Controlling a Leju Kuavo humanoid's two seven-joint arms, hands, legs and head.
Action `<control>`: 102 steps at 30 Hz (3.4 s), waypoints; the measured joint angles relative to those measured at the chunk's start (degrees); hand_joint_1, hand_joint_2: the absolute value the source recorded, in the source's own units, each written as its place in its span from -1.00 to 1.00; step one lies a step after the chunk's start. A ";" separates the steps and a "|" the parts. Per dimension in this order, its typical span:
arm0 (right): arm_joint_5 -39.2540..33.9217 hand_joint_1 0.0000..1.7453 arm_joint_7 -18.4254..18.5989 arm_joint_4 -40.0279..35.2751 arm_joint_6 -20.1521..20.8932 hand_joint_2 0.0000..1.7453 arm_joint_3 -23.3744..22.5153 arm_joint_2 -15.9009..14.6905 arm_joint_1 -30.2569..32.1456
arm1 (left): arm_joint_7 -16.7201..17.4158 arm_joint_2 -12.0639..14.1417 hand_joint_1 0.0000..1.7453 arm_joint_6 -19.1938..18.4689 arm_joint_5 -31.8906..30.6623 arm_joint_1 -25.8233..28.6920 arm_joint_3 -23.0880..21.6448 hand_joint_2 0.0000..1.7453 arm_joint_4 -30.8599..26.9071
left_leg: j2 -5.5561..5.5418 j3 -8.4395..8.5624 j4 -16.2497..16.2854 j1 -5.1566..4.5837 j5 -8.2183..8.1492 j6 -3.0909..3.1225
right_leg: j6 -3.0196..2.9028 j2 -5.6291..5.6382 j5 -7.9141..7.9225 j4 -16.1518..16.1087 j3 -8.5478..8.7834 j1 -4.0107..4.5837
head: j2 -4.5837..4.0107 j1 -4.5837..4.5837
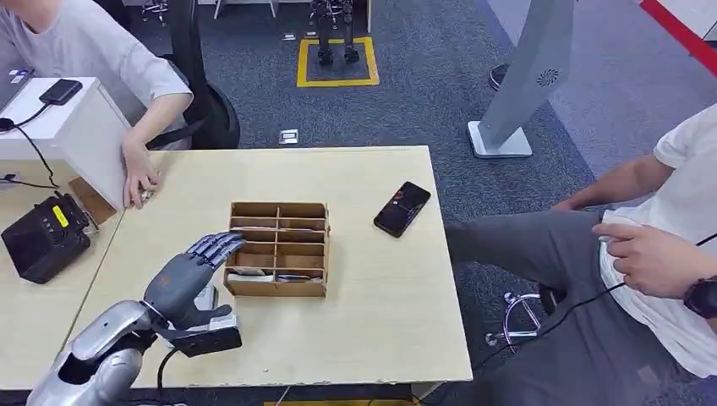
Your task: Pass the card to the sensor for recognition and then transmit it.
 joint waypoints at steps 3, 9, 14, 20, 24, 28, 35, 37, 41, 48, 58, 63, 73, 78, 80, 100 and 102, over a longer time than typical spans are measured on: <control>-0.02 -1.00 0.35 0.00 0.15 1.00 0.00 0.00 0.00 | 1.77 1.18 -1.00 -3.61 1.01 -2.00 -0.26 1.00 0.02 | 0.00 -0.02 0.00 0.00 0.00 0.00 | 0.00 0.00 0.00 0.00 -0.02 0.02 | 0.00 0.00; -0.15 -1.00 0.33 0.00 0.15 1.00 0.00 0.00 0.03 | 2.99 3.71 -1.00 -6.45 2.32 -6.17 -1.92 1.00 0.04 | 0.01 0.00 0.00 0.01 0.03 -0.04 | -0.02 0.02 0.02 0.01 -0.02 0.01 | 0.00 0.02; -0.15 -1.00 0.35 0.00 0.24 1.00 0.00 0.00 0.01 | 3.82 4.39 -1.00 -6.65 2.30 -7.64 -2.91 1.00 0.11 | 0.01 -0.02 0.00 0.00 0.03 -0.04 | -0.02 0.01 0.02 0.00 -0.02 0.00 | 0.00 0.02; -0.15 -1.00 0.77 0.00 0.31 1.00 0.00 0.02 -0.04 | 4.81 4.65 -1.00 -7.65 3.32 -9.21 -4.89 1.00 0.63 | 0.01 -0.01 0.00 0.00 0.03 -0.04 | -0.02 0.01 0.02 0.00 -0.03 0.00 | 0.00 0.00; -0.17 -1.00 0.68 0.00 0.20 1.00 0.00 0.26 -0.03 | 5.35 4.37 -1.00 -8.44 5.46 -10.02 -6.32 1.00 1.11 | 0.01 -0.01 0.00 -0.01 0.03 -0.04 | -0.02 0.01 0.02 0.00 -0.02 0.00 | 0.00 0.00; -0.15 -1.00 0.85 0.00 0.22 1.00 0.00 0.39 -0.04 | 5.29 4.52 -1.00 -9.62 7.22 -10.33 -7.43 1.00 1.22 | 0.02 -0.01 0.00 -0.01 0.03 -0.04 | -0.02 0.02 0.02 0.00 -0.03 0.00 | 0.00 0.02; -0.15 -1.00 1.03 0.00 0.22 1.00 0.00 0.55 -0.02 | 5.16 4.63 -1.00 -9.99 7.83 -10.41 -8.63 1.00 1.22 | 0.02 -0.02 0.00 0.00 0.03 -0.04 | -0.02 0.02 0.02 0.00 -0.03 0.00 | 0.00 0.00; -0.17 -1.00 1.03 0.00 0.22 1.00 0.00 0.57 -0.03 | 5.16 4.63 -1.00 -9.99 7.96 -10.41 -8.74 1.00 1.22 | 0.02 -0.02 0.00 0.00 0.03 -0.04 | -0.02 0.02 0.02 0.00 -0.02 0.00 | 0.00 0.02; -0.17 -1.00 1.03 0.00 0.22 1.00 0.00 0.61 -0.03 | 5.16 4.63 -1.00 -10.01 7.96 -10.41 -8.85 1.00 1.22 | 0.02 -0.02 0.00 0.00 0.03 -0.04 | -0.02 0.02 0.02 0.00 -0.02 0.00 | 0.00 0.00; -0.15 -1.00 1.01 0.00 0.31 1.00 0.00 0.63 -0.04 | 5.25 4.68 -1.00 -10.67 8.81 -10.80 -10.12 1.00 1.22 | 0.01 -0.02 0.00 -0.01 0.03 -0.04 | -0.02 0.01 0.02 0.00 -0.03 0.00 | 0.00 0.00; 0.31 -1.00 1.29 0.00 0.31 1.00 0.07 0.68 -0.07 | 8.02 3.41 -1.00 -8.59 7.91 -11.71 -12.24 1.00 2.54 | 0.01 -0.01 0.00 -0.01 0.03 -0.04 | -0.02 0.01 0.02 0.00 -0.03 0.00 | 0.00 0.00; 0.50 -1.00 1.22 -0.04 0.24 1.00 0.09 0.83 -0.12 | 8.96 1.53 -1.00 -7.02 6.65 -11.81 -13.05 1.00 4.65 | 0.02 -0.01 0.01 -0.02 0.03 -0.04 | -0.02 0.02 0.02 0.00 -0.03 0.00 | 0.00 0.02; 0.77 -1.00 1.60 -0.04 0.28 1.00 0.28 0.98 -0.31 | 9.49 -1.33 -1.00 -5.66 6.01 -12.00 -13.07 1.00 7.61 | 0.02 -0.01 0.01 -0.02 0.03 -0.04 | -0.02 0.02 0.02 0.00 -0.04 0.00 | 0.00 0.00; 1.03 -1.00 1.58 -0.09 0.28 1.00 0.57 1.14 -0.45 | 10.73 -3.30 -1.00 -4.24 5.07 -12.78 -13.07 1.00 9.46 | 0.00 -0.02 0.01 -0.02 0.03 -0.04 | -0.02 0.01 0.02 0.00 -0.02 0.00 | 0.00 0.00; 1.05 -1.00 1.51 -0.09 0.28 1.00 0.63 1.20 -0.49 | 10.80 -4.00 -1.00 -3.92 4.96 -12.98 -13.07 1.00 10.49 | 0.00 -0.02 0.01 -0.02 0.03 -0.04 | -0.02 0.01 0.03 0.00 -0.02 0.00 | 0.00 0.00; 1.03 -1.00 1.18 -0.07 0.24 1.00 0.70 1.20 -0.44 | 11.34 -6.32 -1.00 -0.81 1.29 -12.96 -13.00 1.00 14.47 | -0.01 -0.03 0.01 -0.02 0.03 -0.04 | -0.02 0.00 0.03 0.00 -0.02 0.00 | 0.00 0.00; 1.03 -1.00 1.18 -0.07 0.22 1.00 0.70 1.20 -0.43 | 11.34 -6.36 -1.00 -0.79 1.05 -12.96 -12.90 1.00 14.62 | 0.00 -0.03 0.01 -0.02 0.03 -0.04 | -0.02 0.01 0.03 0.00 -0.02 0.00 | 0.00 0.00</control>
